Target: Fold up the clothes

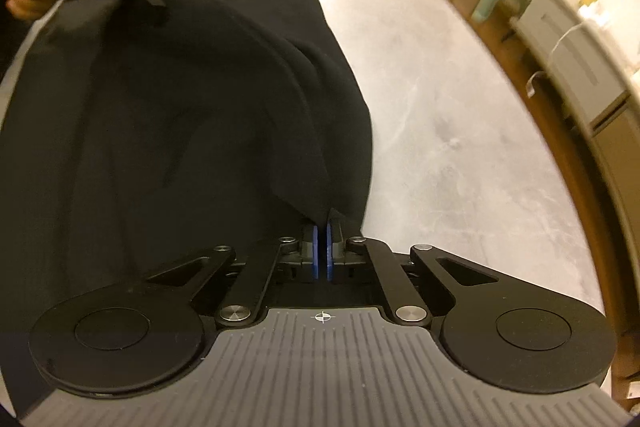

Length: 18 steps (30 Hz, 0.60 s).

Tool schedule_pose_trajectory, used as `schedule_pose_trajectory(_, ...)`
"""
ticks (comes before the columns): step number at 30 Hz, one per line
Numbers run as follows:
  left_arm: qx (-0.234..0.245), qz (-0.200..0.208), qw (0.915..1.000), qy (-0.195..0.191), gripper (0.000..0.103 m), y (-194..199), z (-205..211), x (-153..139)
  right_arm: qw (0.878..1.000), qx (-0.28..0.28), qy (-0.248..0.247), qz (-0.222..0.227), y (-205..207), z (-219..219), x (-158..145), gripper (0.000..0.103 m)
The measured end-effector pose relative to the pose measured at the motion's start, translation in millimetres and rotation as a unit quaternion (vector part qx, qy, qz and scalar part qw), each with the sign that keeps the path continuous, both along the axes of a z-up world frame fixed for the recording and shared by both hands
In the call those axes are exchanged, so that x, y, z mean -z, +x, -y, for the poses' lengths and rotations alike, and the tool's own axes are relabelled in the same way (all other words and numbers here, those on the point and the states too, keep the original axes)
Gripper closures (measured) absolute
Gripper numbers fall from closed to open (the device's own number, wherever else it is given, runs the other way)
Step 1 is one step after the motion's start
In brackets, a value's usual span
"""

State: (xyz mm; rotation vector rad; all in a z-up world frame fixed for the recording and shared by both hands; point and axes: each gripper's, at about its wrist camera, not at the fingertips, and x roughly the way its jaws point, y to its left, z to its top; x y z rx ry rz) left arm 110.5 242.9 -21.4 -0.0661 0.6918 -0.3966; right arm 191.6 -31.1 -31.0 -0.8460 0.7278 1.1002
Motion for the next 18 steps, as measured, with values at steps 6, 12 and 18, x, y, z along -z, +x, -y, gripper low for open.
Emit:
schedule_pose_trajectory(6, -0.056, -0.039, 0.9851, -0.158, 0.021, 1.6, -28.4, -8.8, 0.99, 0.026, 0.013, 0.137, -107.8, 22.1, 8.2, 0.103)
schedule_pose_trajectory(12, -0.065, -0.148, 0.96, -0.229, 0.017, 15.3, -15.5, 12.4, 0.963, 0.061, -0.014, 0.264, -194.8, 20.6, 45.2, 0.103)
schedule_pose_trajectory(18, -0.058, -0.173, 0.9646, -0.19, 0.018, 22.8, 6.3, 20.8, 0.948, 0.096, -0.032, 0.301, -222.6, 15.2, 70.5, 0.103)
